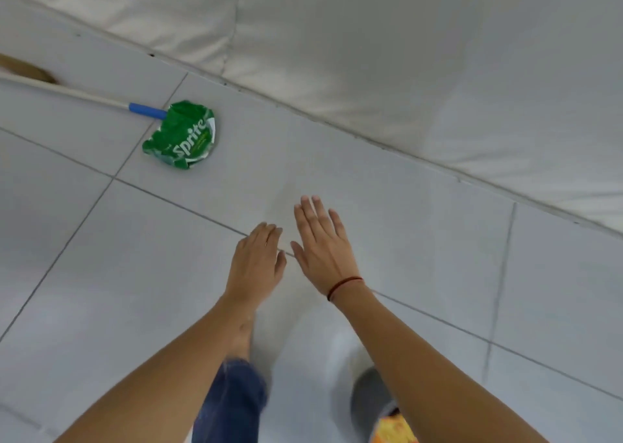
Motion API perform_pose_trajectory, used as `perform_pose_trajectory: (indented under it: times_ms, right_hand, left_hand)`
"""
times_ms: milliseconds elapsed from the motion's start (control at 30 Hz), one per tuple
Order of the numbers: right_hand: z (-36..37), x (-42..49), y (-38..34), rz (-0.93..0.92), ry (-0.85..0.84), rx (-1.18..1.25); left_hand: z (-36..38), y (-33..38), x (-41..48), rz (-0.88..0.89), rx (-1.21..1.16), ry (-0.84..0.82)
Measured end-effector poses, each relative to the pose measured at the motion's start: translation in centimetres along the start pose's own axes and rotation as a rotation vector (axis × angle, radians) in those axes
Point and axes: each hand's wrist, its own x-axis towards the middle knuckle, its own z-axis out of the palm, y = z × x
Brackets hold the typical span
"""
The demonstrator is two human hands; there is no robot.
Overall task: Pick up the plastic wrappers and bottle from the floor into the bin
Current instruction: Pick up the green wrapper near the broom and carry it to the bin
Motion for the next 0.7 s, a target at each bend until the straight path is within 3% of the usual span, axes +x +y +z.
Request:
perform_pose_trajectory:
  times_ms: [200,367,700]
  right_hand:
    - [8.7,16.9,-4.0,-0.035,-0.101,-0.024]
    - [13.5,26.9,-8.6,-0.123,-0.169,-0.074]
    - [22.4,40.1,-11.1,-0.236,-0.312,-0.242]
  left_hand:
    - [1.4,-15.2,8.7,-0.136,0.068,0.021]
    - [1.5,-26.6,14.6,-0.246,0.169,-0.062]
    - [6.2,-35.4,25.0,-0.275,0.435,-0.099]
